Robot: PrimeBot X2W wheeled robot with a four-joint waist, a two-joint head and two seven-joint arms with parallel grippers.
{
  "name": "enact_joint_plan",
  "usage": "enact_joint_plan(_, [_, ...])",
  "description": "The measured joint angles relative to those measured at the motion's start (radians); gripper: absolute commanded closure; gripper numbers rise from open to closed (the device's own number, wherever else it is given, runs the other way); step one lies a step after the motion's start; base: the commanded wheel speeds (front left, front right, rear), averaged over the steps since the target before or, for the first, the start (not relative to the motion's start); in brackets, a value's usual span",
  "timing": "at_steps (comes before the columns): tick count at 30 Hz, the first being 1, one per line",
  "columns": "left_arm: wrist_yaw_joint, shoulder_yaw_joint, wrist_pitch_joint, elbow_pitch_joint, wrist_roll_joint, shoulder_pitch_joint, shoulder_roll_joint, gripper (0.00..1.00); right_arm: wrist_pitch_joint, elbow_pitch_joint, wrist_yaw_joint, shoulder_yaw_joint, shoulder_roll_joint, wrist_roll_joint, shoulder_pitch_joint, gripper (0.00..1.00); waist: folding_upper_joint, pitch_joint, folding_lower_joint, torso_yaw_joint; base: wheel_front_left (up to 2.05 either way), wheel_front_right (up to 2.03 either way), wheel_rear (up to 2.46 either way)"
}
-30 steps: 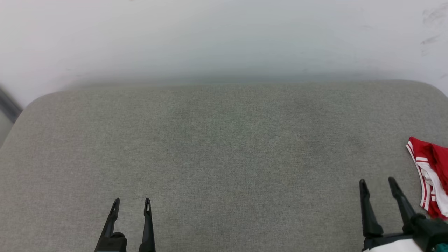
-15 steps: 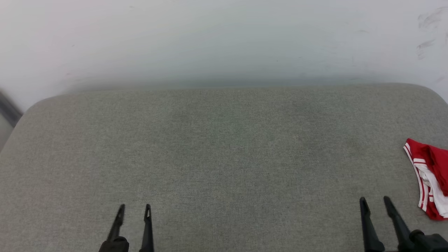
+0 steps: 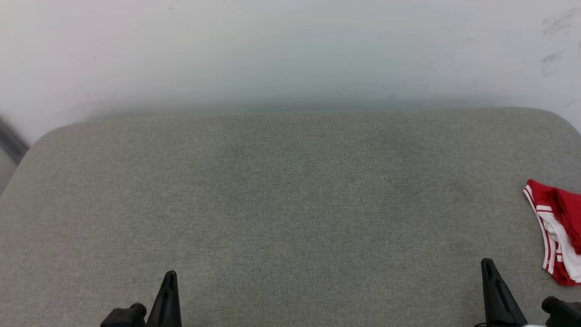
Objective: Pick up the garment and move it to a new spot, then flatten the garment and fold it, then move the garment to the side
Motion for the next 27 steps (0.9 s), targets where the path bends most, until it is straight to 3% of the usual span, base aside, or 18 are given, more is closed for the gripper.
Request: enact_joint_plan(27, [-0.07,0.035,0.087,0.075,-0.485,-0.097,0.009,1.0,0.093,0.049,0.0,0.003,-0.016,0.454,-0.093,1.0,0.0,0.003,0.0001,-0.004,0.0,0.0,0.0])
